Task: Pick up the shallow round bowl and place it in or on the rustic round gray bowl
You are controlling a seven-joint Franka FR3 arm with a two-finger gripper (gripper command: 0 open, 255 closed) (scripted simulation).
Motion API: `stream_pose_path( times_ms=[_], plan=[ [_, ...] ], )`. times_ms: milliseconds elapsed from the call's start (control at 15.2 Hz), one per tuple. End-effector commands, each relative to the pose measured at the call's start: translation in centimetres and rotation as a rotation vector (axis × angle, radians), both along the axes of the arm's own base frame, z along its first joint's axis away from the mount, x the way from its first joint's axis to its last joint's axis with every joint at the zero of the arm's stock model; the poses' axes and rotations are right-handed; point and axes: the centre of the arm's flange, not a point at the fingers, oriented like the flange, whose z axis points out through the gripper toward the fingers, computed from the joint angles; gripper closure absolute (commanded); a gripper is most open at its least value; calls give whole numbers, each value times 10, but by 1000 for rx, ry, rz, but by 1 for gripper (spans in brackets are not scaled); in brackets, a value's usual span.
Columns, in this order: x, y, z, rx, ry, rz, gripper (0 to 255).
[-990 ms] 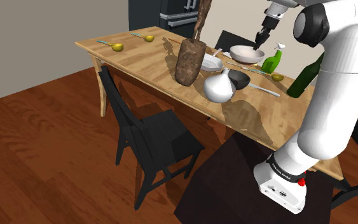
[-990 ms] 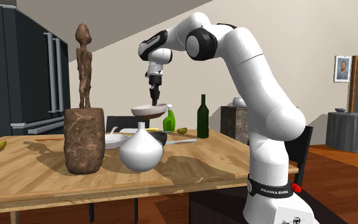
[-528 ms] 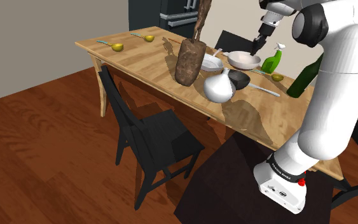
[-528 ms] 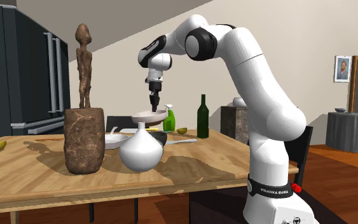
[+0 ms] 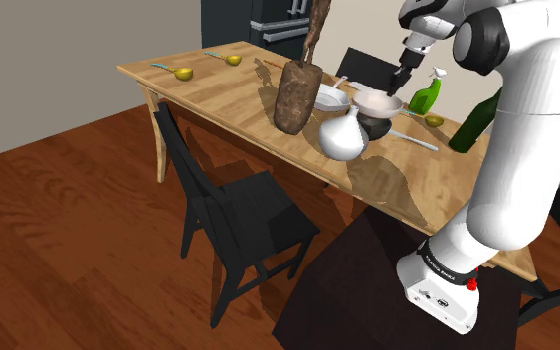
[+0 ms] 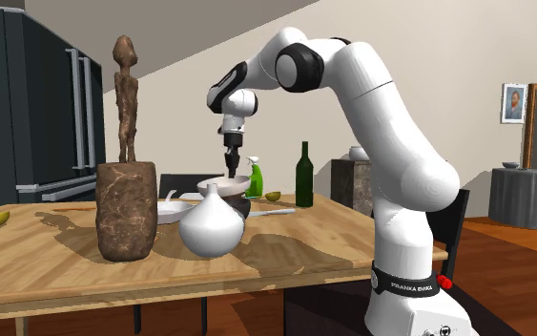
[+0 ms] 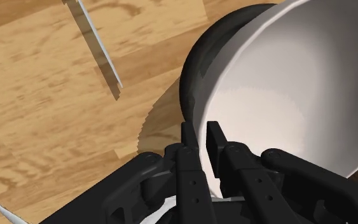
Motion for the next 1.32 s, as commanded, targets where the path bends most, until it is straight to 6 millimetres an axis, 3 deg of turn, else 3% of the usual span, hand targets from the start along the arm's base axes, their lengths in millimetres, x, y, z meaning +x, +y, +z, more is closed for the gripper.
stream_pose_path(
  times_ms=[0,132,660,726,1056,1254],
  plan=[
    [0,1,-11,-1,-1,0,255],
    [0,1,-21,-1,-1,0,255],
    [0,1,-21,-1,-1,0,255],
    [0,1,-21,-1,-1,0,0],
    [0,1,-21,-1,-1,0,0],
    [-1,-3,18,-1,-1,0,0]
  ],
)
